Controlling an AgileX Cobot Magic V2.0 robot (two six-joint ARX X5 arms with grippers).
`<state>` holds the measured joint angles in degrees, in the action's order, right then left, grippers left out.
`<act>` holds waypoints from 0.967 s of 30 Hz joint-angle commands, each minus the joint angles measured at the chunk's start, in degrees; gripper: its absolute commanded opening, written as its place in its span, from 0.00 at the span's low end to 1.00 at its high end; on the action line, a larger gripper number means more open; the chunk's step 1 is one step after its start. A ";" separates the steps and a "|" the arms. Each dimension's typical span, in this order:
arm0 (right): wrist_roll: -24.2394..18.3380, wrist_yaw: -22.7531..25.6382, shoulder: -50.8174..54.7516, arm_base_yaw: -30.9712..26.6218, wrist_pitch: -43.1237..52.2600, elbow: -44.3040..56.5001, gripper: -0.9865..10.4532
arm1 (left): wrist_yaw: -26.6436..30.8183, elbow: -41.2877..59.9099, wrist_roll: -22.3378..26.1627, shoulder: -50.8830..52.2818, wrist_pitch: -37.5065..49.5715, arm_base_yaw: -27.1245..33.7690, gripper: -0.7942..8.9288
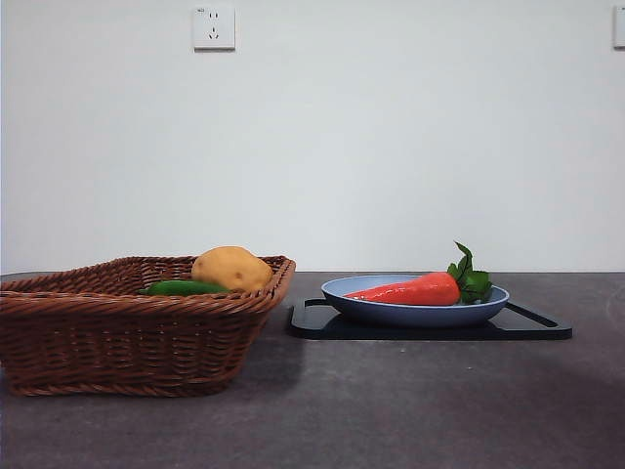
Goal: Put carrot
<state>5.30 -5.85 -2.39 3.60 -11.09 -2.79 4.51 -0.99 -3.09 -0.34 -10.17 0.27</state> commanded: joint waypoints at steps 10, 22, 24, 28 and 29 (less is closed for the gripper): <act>-0.57 -0.04 0.33 -0.22 1.16 2.29 0.09 | -0.13 0.57 -0.52 0.26 1.03 0.17 0.09; -0.42 0.17 0.15 -0.17 1.18 2.27 0.09 | -0.15 0.57 -0.52 0.26 1.18 0.17 0.09; -0.42 0.17 0.13 -0.17 1.18 2.27 0.09 | -0.15 0.57 -0.52 0.26 1.18 0.17 0.09; -0.42 0.17 0.15 -0.17 1.18 2.27 0.09 | -0.15 0.57 -0.52 0.26 1.18 0.17 0.09; -0.42 0.17 0.13 -0.17 1.18 2.27 0.09 | -0.15 0.57 -0.52 0.26 1.18 0.17 0.09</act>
<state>5.08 -5.82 -2.39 3.38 -10.24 -1.21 4.51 -0.99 -3.09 -0.34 -9.72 0.27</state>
